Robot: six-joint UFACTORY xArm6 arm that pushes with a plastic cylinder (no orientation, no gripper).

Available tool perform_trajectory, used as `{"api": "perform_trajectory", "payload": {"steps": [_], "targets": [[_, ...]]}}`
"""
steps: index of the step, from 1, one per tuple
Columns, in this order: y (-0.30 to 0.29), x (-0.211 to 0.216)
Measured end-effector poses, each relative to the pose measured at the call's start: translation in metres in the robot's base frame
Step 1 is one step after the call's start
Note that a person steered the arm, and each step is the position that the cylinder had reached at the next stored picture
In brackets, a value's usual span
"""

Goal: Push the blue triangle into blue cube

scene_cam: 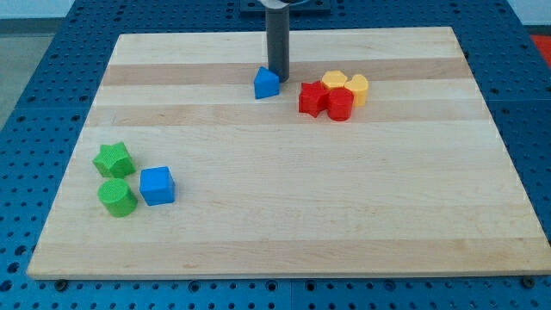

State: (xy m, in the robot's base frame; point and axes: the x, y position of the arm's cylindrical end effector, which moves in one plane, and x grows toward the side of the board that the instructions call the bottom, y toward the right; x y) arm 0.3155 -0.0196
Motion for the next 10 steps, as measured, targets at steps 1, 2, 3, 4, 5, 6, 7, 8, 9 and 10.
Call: {"api": "perform_trajectory", "payload": {"steps": [1, 2, 3, 4, 5, 6, 7, 8, 9, 10], "targets": [[-0.021, 0.015], [-0.041, 0.028], [-0.06, 0.043], [-0.083, 0.054], [-0.111, 0.06], [-0.14, 0.067], [-0.148, 0.089], [-0.139, 0.104], [-0.139, 0.12], [-0.139, 0.133]]}}
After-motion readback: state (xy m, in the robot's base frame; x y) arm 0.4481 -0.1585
